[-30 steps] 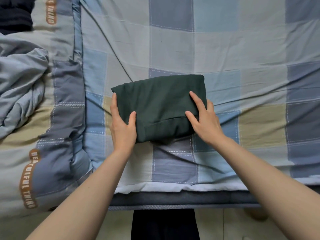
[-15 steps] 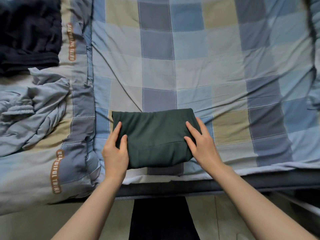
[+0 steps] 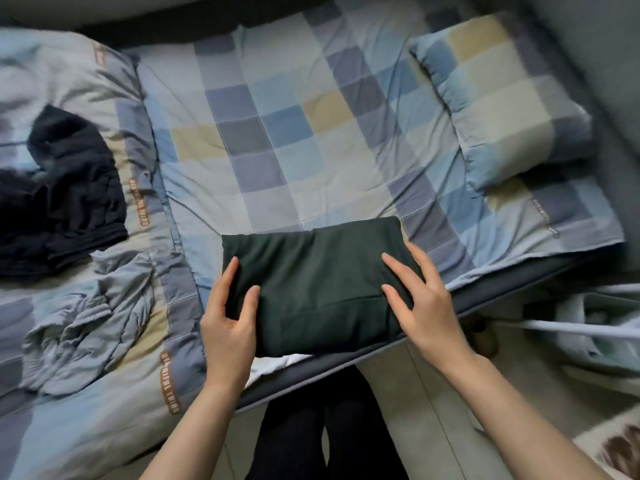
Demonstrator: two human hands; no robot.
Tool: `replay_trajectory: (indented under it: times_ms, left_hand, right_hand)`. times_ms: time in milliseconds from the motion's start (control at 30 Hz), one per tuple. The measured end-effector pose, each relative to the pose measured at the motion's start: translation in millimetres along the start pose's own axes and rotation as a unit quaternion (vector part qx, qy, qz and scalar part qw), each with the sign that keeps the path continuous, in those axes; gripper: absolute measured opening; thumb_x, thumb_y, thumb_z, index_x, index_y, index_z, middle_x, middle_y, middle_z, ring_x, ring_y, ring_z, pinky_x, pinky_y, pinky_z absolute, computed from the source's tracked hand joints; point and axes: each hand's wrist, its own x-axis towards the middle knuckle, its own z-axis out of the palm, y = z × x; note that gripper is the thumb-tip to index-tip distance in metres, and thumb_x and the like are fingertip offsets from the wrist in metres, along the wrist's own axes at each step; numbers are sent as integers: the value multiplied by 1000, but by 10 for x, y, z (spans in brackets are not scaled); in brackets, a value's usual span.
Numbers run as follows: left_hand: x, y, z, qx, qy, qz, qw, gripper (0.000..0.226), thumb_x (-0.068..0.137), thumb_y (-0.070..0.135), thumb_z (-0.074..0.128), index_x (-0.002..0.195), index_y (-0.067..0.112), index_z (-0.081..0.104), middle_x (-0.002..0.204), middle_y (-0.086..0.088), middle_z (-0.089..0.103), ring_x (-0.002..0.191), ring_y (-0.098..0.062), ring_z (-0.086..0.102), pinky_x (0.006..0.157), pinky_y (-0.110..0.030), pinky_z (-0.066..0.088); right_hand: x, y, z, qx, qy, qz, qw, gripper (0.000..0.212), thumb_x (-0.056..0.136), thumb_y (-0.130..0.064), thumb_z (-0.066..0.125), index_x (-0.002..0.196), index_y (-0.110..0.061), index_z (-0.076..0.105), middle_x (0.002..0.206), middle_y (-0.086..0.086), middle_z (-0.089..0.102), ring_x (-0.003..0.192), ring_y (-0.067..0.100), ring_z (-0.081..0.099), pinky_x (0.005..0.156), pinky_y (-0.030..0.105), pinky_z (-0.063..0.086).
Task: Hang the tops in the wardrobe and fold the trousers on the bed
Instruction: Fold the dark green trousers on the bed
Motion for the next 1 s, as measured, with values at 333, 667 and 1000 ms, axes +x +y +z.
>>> replay_trajectory:
  times_ms: [333,667,1000]
  left_hand:
    - [-434,859,-31,75,-191,121,971,57,88,13,70,139,27,50,149,11,44,137,1,37,113,-19,30]
    - [-1566,1151,420,131,-395,215,883,36,89,12,67,125,15,65,130,13,58,122,-5,53,108,-25,38]
    - [-3521,1102,989,178,-565,253,765,37,83,18,75,120,23,68,126,17,60,116,1,54,104,-23,38]
  right_hand:
    - [-1307,-541,-597,-23,201,119,972,39,85,-1,67,123,-5,64,152,18,30,139,19,34,113,15,24]
    - [-3127,-656,-950,-40,329,286,899,32,86,-11,67,118,-9,68,138,6,52,122,14,54,103,18,39]
    - [-5321,-665,-1118,-41,443,453,773,30,82,-8,73,112,-9,71,123,5,59,108,12,61,95,16,44]
